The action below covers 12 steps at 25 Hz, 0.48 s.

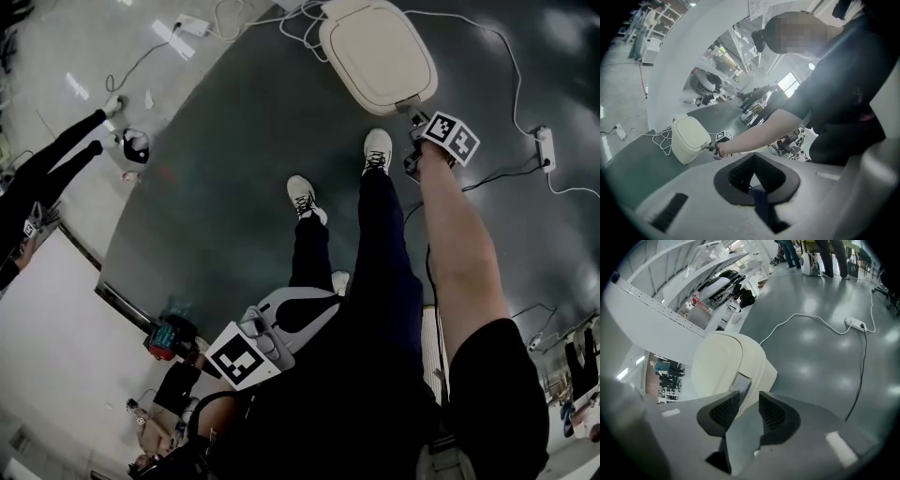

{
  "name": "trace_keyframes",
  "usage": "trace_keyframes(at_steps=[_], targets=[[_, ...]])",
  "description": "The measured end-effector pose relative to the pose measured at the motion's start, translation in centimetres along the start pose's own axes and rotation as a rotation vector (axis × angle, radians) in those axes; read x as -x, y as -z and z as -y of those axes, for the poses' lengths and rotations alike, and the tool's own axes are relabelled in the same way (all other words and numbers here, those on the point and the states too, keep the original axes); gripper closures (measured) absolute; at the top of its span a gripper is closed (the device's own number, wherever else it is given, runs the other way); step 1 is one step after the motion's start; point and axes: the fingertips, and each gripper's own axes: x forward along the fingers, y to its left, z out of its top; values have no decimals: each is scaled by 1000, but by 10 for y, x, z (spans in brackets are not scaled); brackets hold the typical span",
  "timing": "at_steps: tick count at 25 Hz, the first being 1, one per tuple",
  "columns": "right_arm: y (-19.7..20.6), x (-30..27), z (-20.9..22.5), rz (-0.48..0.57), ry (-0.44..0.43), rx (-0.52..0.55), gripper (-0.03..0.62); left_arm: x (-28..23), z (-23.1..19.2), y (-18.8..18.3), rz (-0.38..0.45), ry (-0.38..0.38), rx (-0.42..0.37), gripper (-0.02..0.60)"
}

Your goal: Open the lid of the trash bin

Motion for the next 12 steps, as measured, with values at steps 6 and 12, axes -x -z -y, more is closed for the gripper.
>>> trace_keyframes(at_steps=[6,12], targets=[[1,-2,-3,-3,27,20,484,3,-2,-1,13,-5,7,581],[0,-3,-3,2,13,15,474,0,-2,2,14,1,13,581]])
